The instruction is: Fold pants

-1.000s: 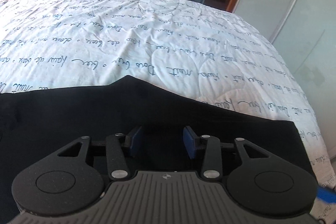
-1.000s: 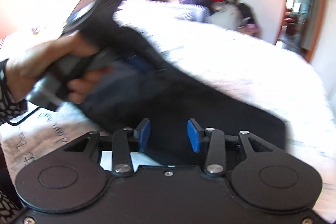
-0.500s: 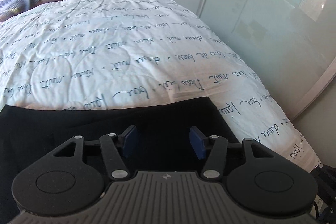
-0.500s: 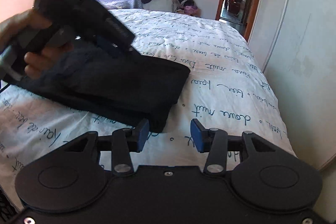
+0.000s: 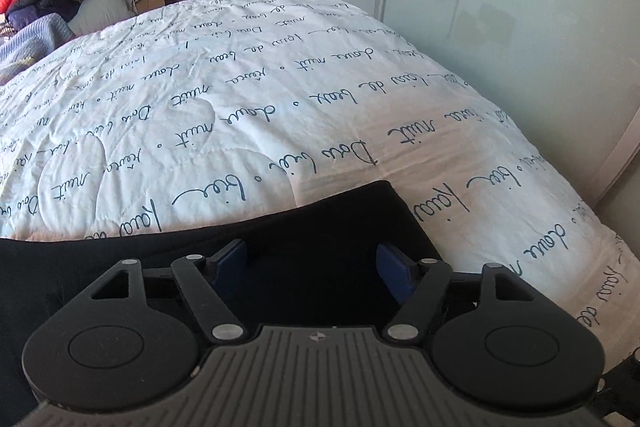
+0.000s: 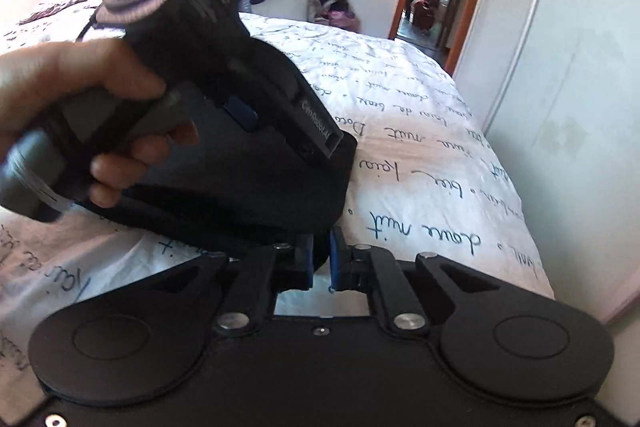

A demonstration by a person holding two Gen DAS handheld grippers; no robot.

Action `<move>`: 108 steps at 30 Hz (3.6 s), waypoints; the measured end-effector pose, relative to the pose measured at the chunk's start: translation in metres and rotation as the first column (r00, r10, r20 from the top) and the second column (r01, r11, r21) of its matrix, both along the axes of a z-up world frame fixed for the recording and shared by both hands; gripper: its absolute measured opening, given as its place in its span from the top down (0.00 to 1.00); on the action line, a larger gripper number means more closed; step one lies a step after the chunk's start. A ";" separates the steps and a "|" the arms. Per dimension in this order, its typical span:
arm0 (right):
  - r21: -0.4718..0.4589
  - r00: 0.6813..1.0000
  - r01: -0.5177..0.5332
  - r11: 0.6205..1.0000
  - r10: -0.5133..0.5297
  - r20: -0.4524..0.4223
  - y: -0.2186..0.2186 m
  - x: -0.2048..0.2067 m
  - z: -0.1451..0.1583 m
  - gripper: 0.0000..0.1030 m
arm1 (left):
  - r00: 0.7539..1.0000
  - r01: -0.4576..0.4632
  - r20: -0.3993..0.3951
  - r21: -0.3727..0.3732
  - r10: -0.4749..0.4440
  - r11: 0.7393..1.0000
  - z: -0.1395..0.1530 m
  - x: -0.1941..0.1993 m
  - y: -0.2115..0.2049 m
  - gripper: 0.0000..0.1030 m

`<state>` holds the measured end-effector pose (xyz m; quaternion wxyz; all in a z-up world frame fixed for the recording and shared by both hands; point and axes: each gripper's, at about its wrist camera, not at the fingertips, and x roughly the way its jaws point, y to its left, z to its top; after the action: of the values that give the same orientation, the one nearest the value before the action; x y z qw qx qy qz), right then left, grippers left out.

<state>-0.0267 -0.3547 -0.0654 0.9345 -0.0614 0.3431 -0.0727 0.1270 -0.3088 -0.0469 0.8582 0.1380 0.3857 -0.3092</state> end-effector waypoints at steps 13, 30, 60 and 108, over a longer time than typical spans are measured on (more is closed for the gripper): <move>0.146 0.989 -0.077 0.986 0.058 0.135 -0.049 0.035 0.046 0.60 | 0.987 -0.157 -0.045 -0.090 0.153 0.983 0.004 -0.009 0.069 0.25; 0.110 0.984 -0.146 0.983 0.156 -0.090 -0.019 0.105 -0.002 0.66 | 0.974 -0.223 -0.047 -0.079 0.219 0.972 -0.002 0.028 0.116 0.20; -0.316 0.965 -0.093 0.944 0.163 0.204 0.119 0.021 0.089 0.06 | 0.950 -0.306 0.032 -0.099 0.310 0.947 0.020 -0.035 0.269 0.18; 0.034 0.952 -0.279 0.960 0.272 0.139 0.285 0.029 0.052 0.05 | 0.751 -0.650 0.121 -0.038 0.650 0.759 0.023 -0.060 0.414 0.15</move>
<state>0.0023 -0.0695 -0.0138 0.9575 -0.0787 0.2701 0.0635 0.0674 0.1048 -0.0241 0.9343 0.0175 0.3556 0.0188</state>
